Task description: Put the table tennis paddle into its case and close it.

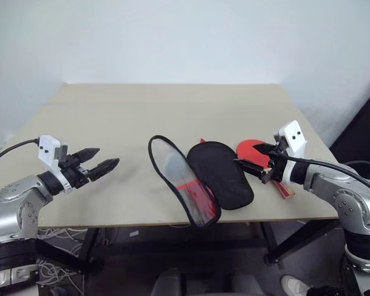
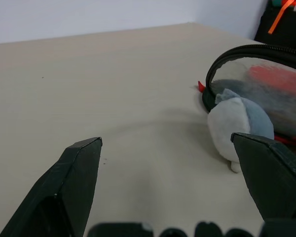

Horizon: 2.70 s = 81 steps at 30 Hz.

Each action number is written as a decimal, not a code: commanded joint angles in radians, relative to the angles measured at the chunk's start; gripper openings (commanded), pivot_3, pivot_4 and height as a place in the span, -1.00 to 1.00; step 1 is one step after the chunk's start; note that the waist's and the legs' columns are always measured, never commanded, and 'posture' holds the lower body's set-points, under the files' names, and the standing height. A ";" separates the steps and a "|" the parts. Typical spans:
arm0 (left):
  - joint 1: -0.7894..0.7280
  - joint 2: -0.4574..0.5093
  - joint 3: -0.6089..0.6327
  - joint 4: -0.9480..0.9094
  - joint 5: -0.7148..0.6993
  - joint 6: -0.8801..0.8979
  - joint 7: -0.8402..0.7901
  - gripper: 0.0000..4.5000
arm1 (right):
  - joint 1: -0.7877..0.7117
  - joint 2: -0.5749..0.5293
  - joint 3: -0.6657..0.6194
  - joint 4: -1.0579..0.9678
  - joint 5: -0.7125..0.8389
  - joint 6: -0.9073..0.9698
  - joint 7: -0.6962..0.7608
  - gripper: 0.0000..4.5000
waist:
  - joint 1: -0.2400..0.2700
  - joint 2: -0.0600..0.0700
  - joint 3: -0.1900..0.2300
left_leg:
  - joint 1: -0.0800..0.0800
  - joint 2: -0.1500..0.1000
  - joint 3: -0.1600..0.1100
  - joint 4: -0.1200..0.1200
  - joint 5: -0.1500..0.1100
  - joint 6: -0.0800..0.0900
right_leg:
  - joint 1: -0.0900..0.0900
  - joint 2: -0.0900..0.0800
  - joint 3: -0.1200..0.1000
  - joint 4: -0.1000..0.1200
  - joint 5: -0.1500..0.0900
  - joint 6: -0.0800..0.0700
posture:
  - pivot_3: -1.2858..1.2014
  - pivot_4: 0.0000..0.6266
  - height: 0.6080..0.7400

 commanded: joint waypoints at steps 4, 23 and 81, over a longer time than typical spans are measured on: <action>-0.069 -0.014 -0.053 0.012 0.023 -0.026 -0.011 0.98 | 0.023 0.008 -0.065 -0.041 0.016 -0.008 -0.034 1.00 | 0.000 0.000 0.000 | 0.000 0.000 0.000 0.000 0.000 0.000 | 0.000 0.000 0.000 0.000 0.001 0.002 | 0.03 -1.00 1.00; -0.062 0.073 -0.036 -0.083 -0.007 -0.023 -0.155 0.98 | 0.024 -0.198 -0.103 0.102 -0.011 -0.064 0.096 1.00 | -0.001 0.000 0.000 | 0.000 0.000 0.000 0.000 0.000 0.000 | 0.000 0.000 0.000 0.000 -0.001 -0.001 | 0.03 -1.00 1.00; -0.091 0.088 -0.071 -0.197 -0.066 0.007 -0.246 1.00 | -0.117 0.092 -0.121 0.557 -0.243 -0.088 -0.134 -0.49 | -0.003 0.001 0.001 | 0.002 0.000 0.000 0.001 0.000 0.000 | 0.001 0.001 0.002 0.001 0.001 0.002 | 0.03 -1.00 1.00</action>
